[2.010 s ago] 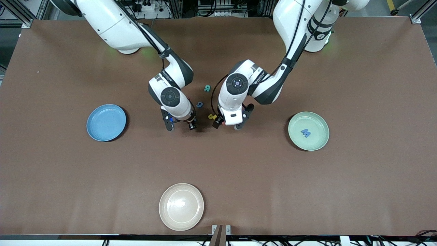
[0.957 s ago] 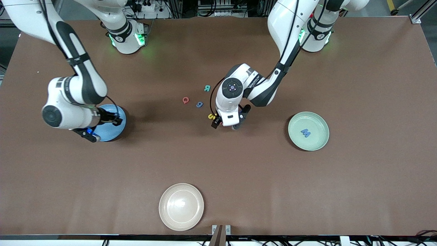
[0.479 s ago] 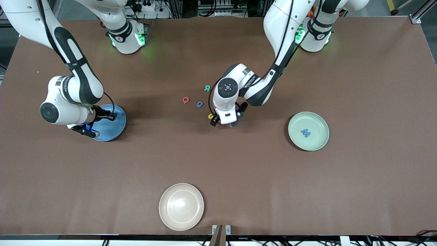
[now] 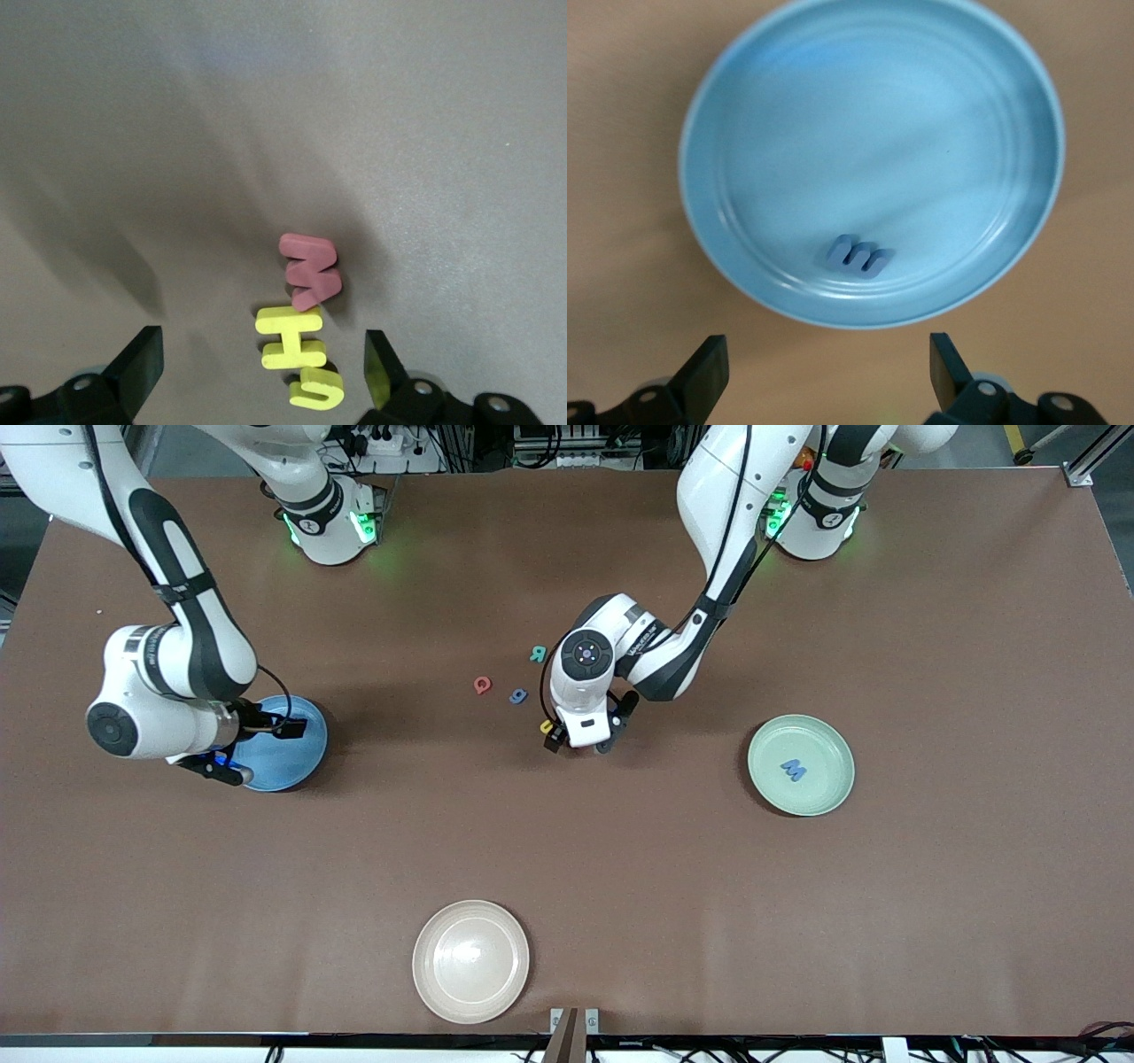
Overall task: Sort upper and lower case letters into plates
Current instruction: 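Grasp the yellow H with the left gripper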
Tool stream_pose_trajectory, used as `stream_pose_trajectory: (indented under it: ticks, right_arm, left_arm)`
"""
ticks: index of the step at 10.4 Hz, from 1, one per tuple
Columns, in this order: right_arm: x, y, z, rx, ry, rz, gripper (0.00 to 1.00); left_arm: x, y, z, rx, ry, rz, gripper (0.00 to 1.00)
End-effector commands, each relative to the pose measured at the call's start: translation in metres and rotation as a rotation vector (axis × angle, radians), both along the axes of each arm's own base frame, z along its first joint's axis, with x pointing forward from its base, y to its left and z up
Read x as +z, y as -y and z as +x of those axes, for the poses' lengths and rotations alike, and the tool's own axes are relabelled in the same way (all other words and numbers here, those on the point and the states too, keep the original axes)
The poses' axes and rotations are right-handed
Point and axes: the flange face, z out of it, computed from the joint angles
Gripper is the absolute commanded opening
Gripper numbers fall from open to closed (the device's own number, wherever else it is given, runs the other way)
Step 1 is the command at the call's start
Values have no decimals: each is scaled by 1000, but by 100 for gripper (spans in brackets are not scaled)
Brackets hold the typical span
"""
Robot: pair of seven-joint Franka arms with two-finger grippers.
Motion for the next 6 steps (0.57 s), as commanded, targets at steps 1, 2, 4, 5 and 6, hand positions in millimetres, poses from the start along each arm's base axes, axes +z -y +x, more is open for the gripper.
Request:
stream_pose_trajectory:
  ticks: [1, 2, 4, 5, 6]
  right_arm:
    - [24, -18, 18, 31, 31, 10, 100]
    - [30, -34, 24, 34, 50, -3, 100]
    - [36, -58, 30, -32, 64, -48, 100]
    - [40, -65, 31, -68, 65, -64, 100]
    - [40, -77, 30, -92, 60, -82, 100]
  left_arm:
    - [-7, 5, 3, 29, 13, -21, 97]
    - [-7, 5, 3, 30, 17, -24, 95]
    - [-6, 6, 5, 33, 32, -37, 92]
    - [-9, 6, 5, 33, 30, -35, 90]
    - [-9, 6, 5, 34, 31, -36, 89]
